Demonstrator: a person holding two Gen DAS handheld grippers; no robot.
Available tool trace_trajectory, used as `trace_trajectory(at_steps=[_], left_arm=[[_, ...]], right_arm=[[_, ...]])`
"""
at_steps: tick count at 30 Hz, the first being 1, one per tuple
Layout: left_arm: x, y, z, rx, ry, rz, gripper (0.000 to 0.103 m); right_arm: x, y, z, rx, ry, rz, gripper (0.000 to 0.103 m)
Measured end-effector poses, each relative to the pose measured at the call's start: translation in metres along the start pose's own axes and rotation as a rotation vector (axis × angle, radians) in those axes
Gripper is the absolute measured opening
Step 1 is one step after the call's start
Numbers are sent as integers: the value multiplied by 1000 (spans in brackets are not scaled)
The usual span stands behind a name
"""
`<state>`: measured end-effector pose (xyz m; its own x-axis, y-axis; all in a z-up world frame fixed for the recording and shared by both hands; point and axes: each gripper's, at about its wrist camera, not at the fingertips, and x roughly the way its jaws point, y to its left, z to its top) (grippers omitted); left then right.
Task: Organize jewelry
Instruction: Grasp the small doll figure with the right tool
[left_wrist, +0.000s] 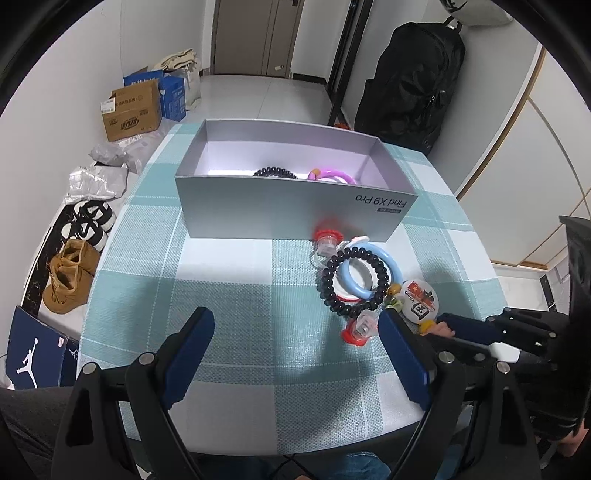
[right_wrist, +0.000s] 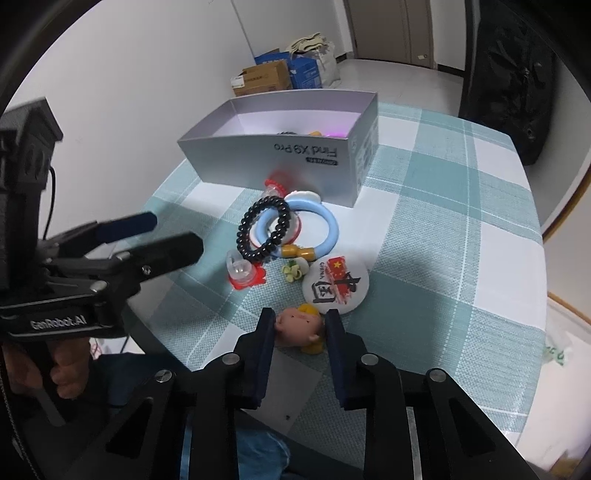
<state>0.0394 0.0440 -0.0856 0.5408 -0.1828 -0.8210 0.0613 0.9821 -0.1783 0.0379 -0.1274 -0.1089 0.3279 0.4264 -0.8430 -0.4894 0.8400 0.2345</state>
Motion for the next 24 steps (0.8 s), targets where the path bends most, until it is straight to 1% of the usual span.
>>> trace_trajectory(at_steps=[5,7,9,14,20,22,24], left_arm=[[6,-3,0,5,28,-18,88],[11,-5,-1,3,66,-23,87],[14,-8,-2,5,82,-36,87],[17,-17,-2,29,97,-59,87],[26,-21,-3,47,126,-60,87],[25,-21,-3,59,121,-50,87],[26,-23,-3,65,122,-63,87]], right_arm=[[-6,-9,6,51,-22,26,26],[-11,-11,9,59,-42,33,26],[-16,-13,11,66,-63,35,26],[-28,-22,16,109,-108,37,26],[-37,-36,19,170,-143,43,26],[-39,-39,20,183,-152,47,26],[-40,-41,21,188,-156,52,26]])
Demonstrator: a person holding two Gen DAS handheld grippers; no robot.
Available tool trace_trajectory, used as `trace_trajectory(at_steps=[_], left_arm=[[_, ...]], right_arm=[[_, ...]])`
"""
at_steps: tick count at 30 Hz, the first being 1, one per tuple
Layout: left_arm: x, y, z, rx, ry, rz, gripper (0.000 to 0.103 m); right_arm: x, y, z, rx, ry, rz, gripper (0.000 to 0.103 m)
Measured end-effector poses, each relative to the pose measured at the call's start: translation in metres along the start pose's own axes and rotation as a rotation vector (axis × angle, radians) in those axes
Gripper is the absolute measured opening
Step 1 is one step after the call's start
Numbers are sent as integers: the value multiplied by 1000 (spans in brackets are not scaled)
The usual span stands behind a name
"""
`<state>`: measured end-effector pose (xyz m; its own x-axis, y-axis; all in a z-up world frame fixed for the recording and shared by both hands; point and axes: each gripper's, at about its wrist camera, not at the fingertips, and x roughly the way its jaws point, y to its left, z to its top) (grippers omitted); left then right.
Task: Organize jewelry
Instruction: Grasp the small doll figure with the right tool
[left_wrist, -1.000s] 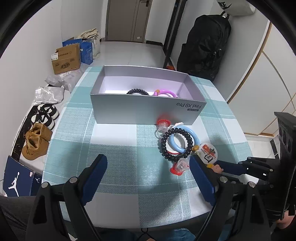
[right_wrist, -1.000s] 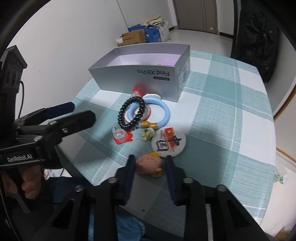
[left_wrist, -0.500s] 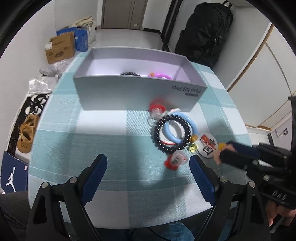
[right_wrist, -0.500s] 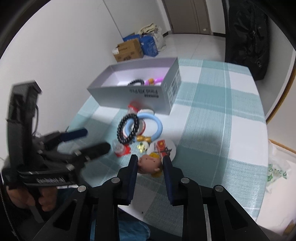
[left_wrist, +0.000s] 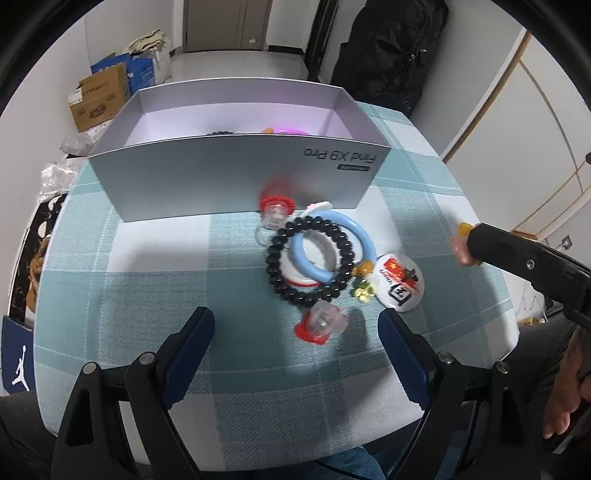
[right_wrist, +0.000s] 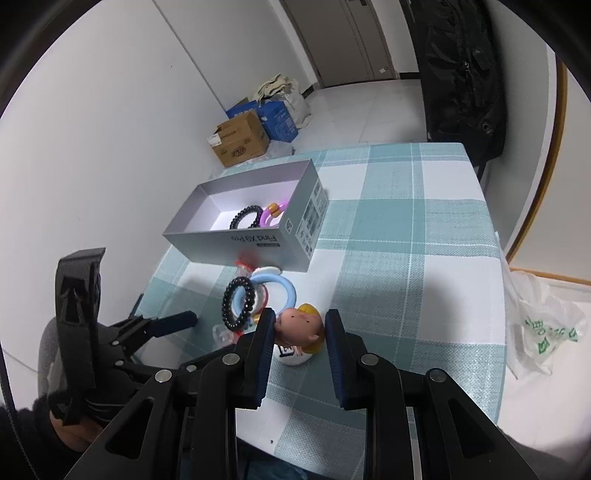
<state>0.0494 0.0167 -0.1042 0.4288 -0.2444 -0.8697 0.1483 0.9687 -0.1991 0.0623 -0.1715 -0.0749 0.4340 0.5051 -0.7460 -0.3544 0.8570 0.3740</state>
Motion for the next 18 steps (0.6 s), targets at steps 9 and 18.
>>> trace_trajectory(at_steps=[9,18], left_arm=[[1,-6,3,38,-5,25,77],[3,-11,2,98,-14,83,59]], right_arm=[[0,-2,3,8,-8,10,26],[6,-8,2,34,8,0,26]])
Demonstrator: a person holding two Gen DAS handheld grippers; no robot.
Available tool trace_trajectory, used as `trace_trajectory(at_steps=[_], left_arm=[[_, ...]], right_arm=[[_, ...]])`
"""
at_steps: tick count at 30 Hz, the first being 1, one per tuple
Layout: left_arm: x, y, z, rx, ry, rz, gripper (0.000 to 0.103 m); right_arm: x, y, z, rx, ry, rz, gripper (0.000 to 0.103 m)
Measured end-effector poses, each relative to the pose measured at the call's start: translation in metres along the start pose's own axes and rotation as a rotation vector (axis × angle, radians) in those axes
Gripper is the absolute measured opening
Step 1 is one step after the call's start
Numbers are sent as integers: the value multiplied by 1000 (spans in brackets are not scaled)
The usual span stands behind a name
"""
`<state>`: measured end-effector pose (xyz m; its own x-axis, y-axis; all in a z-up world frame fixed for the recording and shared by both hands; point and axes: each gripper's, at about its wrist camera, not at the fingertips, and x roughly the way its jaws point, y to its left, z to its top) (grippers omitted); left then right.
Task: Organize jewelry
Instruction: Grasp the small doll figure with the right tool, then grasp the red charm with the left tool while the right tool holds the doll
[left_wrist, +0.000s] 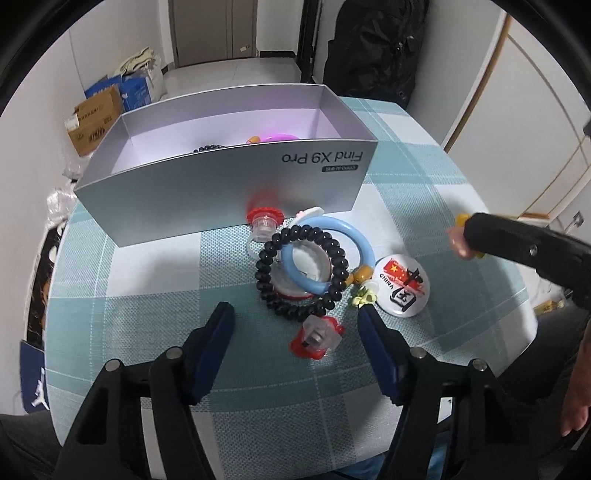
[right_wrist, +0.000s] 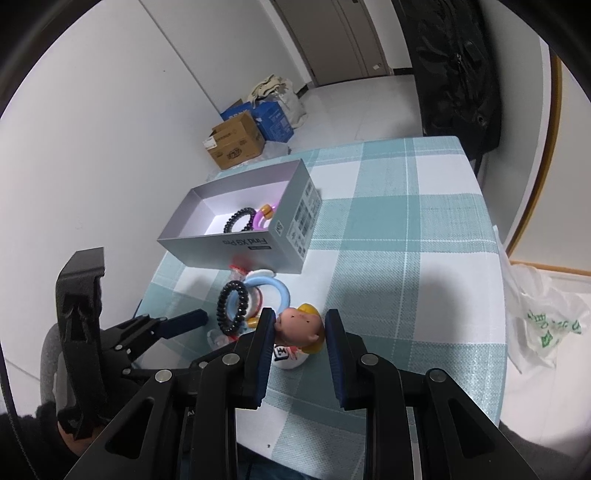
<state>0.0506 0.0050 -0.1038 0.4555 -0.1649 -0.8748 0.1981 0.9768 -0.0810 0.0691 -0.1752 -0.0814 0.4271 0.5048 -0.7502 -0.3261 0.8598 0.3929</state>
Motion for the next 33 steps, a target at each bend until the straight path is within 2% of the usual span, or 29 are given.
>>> trace_trajectory(at_steps=[1,3,5,12,18,21,25,28,33], left_arm=[[-1,0,0,7,-1,2,56],[-3,1,0,13,-3,-10,40],[-3,2,1,8,0,-24,31],[-4,6,1,-20,8,-67,27],[-6,5,2,-33,16,-92,21],[-9,5,3,-30,9,-111,14],[-10,10,3,-45,13,-138,13],[-12,15,5,-59,12,-169,13],[-15,20,8,-88,29,-276,13]], right_arm=[[1,0,0,3,3,1,26],[2,2,1,-1,2,2,26],[2,5,1,-13,-3,6,26],[6,12,-2,-44,-2,2,26],[7,8,4,0,-12,-15,26],[8,15,11,0,-26,-10,26],[11,29,19,-26,-45,2,26],[18,37,24,-36,-39,7,26],[25,40,31,-22,-34,9,26]])
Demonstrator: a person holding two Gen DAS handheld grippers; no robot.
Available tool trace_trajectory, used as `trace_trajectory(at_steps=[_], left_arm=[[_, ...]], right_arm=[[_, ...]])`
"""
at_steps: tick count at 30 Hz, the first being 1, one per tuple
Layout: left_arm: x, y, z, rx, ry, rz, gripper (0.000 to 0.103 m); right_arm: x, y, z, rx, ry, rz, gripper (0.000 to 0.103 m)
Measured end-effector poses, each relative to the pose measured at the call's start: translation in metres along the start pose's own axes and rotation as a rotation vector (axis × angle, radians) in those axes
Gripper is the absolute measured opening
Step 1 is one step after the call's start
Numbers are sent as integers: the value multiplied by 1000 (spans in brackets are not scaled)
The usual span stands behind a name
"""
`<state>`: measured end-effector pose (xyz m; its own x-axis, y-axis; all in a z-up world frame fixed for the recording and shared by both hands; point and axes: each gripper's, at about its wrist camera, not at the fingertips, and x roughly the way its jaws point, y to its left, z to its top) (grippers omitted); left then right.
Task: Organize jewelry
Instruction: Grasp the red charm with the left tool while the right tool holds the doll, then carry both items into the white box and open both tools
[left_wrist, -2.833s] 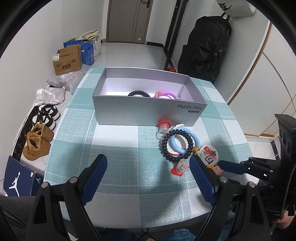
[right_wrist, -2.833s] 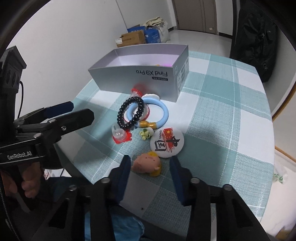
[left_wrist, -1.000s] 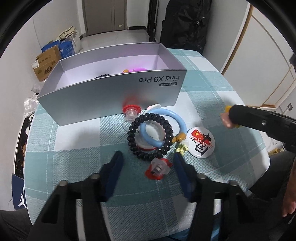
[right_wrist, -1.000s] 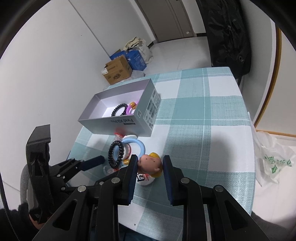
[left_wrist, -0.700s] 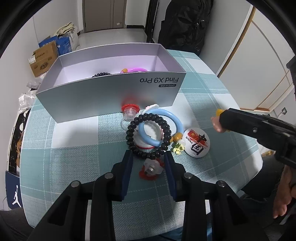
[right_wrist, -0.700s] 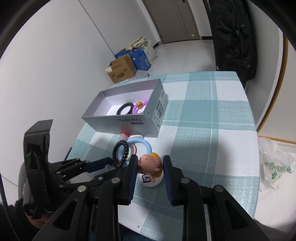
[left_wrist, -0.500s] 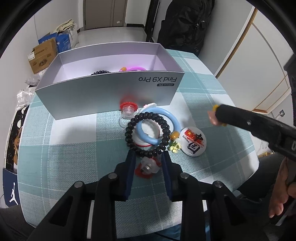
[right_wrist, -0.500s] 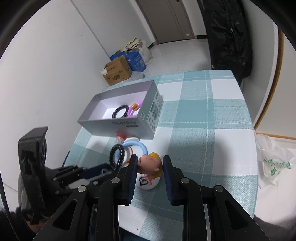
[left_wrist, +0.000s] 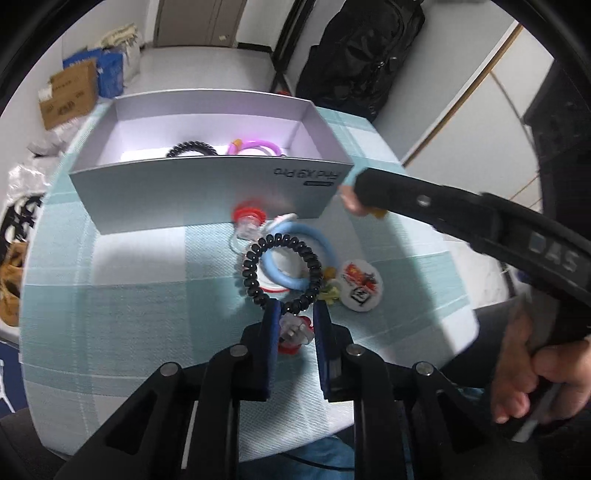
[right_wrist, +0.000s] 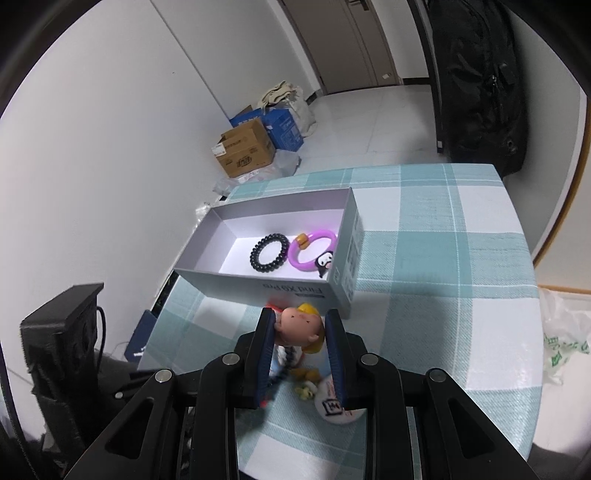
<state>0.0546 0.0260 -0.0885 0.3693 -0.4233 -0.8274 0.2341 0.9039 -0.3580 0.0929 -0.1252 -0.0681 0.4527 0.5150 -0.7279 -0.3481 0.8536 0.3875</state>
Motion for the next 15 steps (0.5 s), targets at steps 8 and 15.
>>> trace_trajectory(at_steps=[8,15], left_arm=[[-7,-4,4,-12,7,-80,13],[-21,4,7,-48,-25,-123,13]], right_arm=[[4,0,9,32,-9,5,26],[6,10,16,10,-26,19,26]])
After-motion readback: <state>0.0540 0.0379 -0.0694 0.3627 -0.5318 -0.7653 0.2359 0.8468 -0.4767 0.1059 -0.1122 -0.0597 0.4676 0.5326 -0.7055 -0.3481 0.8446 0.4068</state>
